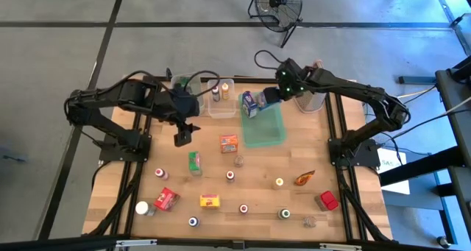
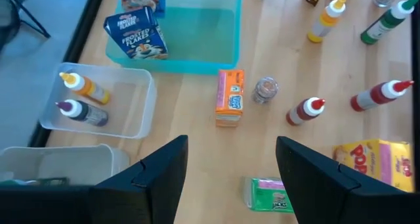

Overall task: Pick & Place Kitchen Items
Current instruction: Put the light blue cereal box into the blue bin

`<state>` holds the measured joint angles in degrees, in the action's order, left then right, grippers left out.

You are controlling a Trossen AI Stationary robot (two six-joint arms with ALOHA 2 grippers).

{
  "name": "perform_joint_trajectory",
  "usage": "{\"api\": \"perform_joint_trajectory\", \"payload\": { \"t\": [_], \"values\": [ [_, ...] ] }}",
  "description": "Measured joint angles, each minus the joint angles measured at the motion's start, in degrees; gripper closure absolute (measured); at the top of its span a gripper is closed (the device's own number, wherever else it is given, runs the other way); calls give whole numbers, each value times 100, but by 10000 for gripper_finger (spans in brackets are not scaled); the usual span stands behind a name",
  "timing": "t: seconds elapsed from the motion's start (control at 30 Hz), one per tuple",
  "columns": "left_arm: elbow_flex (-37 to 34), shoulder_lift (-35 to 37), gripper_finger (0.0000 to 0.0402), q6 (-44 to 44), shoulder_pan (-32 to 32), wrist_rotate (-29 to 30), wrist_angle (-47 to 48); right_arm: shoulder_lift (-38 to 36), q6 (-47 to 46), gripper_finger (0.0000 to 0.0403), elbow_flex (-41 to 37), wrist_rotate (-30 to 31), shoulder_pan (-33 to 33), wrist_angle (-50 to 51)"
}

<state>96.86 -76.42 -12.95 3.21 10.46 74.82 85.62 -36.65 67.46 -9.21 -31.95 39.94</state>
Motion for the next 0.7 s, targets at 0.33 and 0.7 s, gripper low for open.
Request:
{"api": "perform_joint_trajectory", "payload": {
  "t": [0.33,0.7],
  "values": [
    [0,0,176,2,277,702,-1,3,412,267,902,357,20,783],
    [0,0,176,-22,371,704,-1,440,716,267,1167,493,177,1500]
  ]
}}
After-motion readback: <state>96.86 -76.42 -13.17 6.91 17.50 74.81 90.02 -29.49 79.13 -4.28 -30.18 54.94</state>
